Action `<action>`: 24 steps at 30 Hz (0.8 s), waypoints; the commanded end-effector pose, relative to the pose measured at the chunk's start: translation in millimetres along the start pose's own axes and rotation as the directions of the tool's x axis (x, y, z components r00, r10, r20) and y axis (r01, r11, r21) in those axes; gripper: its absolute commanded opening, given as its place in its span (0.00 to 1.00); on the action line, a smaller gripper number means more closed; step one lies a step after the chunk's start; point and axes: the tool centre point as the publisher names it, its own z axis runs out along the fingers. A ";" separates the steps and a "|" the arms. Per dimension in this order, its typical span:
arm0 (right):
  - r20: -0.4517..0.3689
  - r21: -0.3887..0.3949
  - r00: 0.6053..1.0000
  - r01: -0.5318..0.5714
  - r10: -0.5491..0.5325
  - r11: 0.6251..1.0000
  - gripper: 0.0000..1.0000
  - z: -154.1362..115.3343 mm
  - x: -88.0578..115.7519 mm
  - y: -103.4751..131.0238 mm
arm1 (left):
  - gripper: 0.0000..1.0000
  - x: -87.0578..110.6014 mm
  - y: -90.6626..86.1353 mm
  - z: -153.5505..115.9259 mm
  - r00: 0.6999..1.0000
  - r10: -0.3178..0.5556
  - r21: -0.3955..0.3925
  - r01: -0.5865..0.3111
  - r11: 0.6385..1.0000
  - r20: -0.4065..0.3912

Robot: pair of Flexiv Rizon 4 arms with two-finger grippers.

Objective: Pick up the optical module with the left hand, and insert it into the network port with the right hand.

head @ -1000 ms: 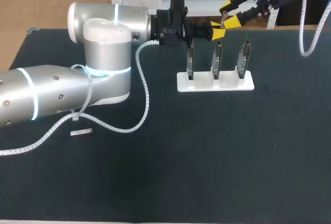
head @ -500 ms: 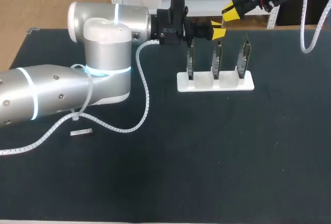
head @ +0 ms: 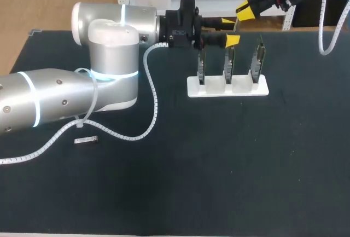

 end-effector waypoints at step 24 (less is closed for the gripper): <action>0.023 0.013 1.000 -0.011 0.010 1.000 0.00 -2.7 5.6 -2.1 | 1.00 18.6 0.6 -24.8 0.936 0.061 0.018 -0.058 0.998 -0.346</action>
